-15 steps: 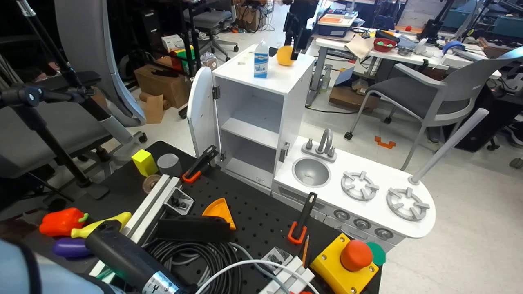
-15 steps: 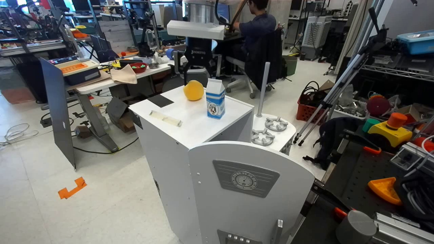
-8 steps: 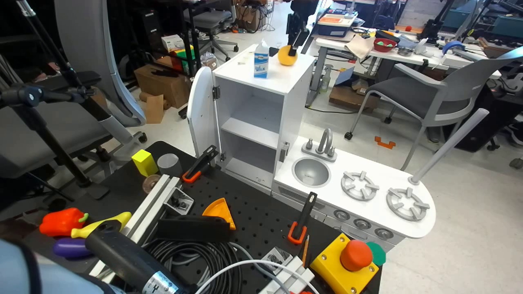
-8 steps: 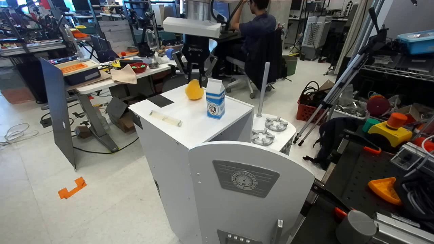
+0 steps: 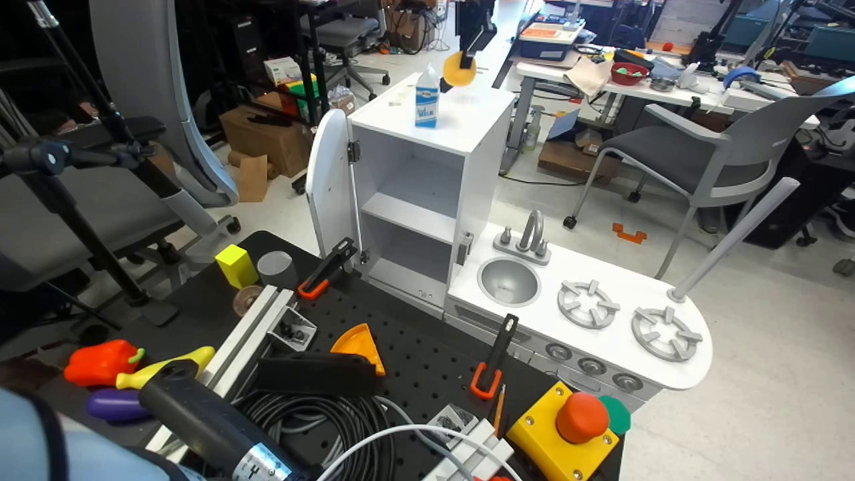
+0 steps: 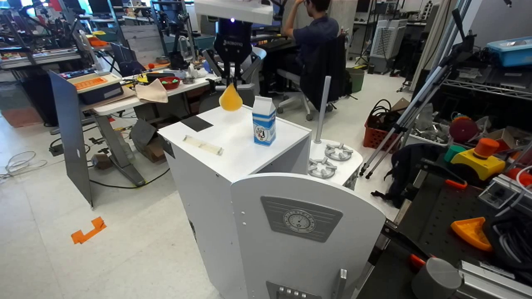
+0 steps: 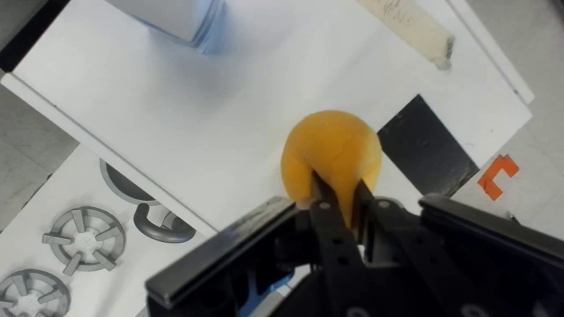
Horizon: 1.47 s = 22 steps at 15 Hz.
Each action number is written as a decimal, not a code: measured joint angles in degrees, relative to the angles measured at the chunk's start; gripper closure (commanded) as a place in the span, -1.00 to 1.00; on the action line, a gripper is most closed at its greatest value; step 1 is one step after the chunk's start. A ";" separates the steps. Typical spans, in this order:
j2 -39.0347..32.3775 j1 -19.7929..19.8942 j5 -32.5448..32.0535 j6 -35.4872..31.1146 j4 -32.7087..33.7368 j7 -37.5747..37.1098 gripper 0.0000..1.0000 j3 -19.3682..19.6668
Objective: Move the yellow ball
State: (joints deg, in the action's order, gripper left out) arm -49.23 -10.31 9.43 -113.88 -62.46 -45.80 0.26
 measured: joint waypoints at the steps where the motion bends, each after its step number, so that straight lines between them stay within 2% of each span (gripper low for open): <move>1: 2.16 -0.41 -0.20 -0.43 -2.12 1.33 0.94 -0.07; 7: 15.69 -1.86 -0.48 -0.39 -18.23 8.77 0.94 -2.20; 10: 19.93 -2.22 -0.62 -0.42 -24.94 11.01 0.94 -2.43; 16: 21.81 -3.19 -4.02 -2.67 -32.77 11.92 0.94 -2.43; 22: 21.01 -5.69 -9.01 -7.98 -35.37 10.08 0.94 -2.41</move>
State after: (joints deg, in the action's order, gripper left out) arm -28.22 -16.01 0.42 -121.86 -97.83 -35.72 -2.15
